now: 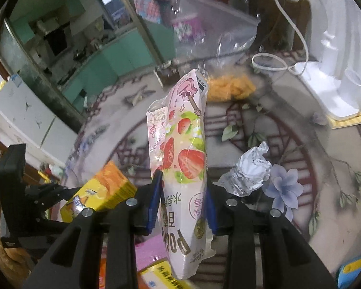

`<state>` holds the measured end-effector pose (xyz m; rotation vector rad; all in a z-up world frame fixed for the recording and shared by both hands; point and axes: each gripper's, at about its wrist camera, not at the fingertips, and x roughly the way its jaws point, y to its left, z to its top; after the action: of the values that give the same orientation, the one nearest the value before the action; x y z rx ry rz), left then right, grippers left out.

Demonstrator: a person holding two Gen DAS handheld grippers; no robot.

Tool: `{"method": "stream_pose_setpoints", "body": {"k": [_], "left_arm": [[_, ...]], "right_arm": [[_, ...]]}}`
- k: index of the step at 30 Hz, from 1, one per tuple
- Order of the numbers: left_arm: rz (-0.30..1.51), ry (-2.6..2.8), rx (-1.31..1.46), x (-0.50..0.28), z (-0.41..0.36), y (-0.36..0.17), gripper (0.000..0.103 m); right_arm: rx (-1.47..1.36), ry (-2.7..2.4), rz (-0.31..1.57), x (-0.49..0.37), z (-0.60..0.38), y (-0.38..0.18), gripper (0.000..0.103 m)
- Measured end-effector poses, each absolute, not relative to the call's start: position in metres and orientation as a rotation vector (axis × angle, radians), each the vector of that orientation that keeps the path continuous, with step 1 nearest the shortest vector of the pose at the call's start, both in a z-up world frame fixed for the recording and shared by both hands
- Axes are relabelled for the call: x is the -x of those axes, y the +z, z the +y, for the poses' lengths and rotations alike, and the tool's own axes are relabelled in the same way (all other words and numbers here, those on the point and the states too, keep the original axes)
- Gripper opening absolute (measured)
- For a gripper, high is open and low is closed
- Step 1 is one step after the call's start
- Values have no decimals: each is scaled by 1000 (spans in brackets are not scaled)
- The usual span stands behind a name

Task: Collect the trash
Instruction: 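Lift both items and move them toward the red bin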

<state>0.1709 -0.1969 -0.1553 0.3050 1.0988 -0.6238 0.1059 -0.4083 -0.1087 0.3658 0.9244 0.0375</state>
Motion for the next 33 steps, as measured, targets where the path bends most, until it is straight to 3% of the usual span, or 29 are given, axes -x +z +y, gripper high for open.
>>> {"method": "stream_pose_setpoints", "body": {"k": [13, 33], "left_arm": [[898, -429, -72, -108, -102, -69, 60], [813, -139, 75, -45, 40, -49, 60]], "right_arm": [[-333, 114, 824, -65, -339, -49, 32], [-146, 282, 785, -41, -205, -12, 31]]}}
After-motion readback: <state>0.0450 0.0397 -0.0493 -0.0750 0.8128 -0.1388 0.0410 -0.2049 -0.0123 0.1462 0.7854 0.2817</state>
